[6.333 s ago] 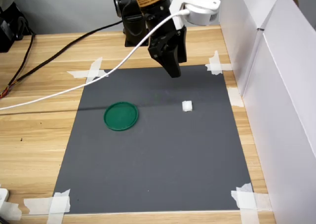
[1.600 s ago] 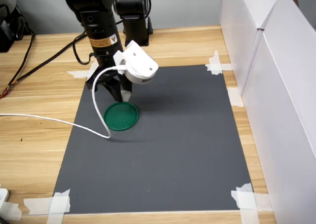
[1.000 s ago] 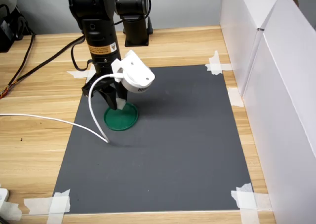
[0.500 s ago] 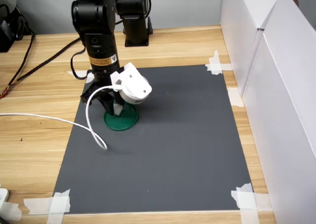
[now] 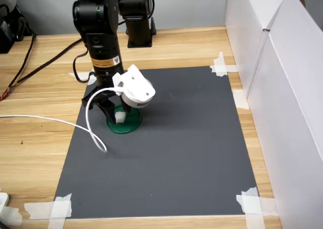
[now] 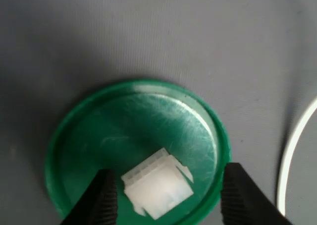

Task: Grasp a white terminal and put it in the green lid.

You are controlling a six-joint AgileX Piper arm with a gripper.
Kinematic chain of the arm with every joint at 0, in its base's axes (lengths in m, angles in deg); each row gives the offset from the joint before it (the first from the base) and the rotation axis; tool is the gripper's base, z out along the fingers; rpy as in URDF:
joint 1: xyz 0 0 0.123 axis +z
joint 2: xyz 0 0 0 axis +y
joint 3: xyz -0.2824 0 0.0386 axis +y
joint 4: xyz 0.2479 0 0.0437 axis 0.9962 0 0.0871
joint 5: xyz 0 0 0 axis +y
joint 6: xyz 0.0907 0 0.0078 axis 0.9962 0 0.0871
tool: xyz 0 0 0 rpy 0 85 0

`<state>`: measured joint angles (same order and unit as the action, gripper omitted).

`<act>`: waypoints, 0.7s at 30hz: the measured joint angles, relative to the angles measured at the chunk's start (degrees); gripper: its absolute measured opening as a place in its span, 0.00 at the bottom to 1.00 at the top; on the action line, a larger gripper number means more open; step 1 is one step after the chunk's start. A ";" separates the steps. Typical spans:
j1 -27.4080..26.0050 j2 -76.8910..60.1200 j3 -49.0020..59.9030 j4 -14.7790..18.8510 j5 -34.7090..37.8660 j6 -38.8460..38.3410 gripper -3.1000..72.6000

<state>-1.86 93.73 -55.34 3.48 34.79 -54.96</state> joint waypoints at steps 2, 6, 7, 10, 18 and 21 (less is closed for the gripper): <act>0.00 -1.34 0.00 1.00 0.00 0.00 0.75; 0.00 -5.66 0.05 4.64 -0.36 0.00 0.71; 0.00 -6.75 0.05 5.58 -0.64 0.00 0.69; 0.00 -11.20 0.11 9.23 -2.11 0.00 0.54; 0.00 -23.82 1.13 16.34 -7.83 3.37 0.06; 0.00 -28.99 3.64 15.49 -11.56 8.03 0.03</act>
<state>-1.86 64.74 -51.70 18.97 23.22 -46.93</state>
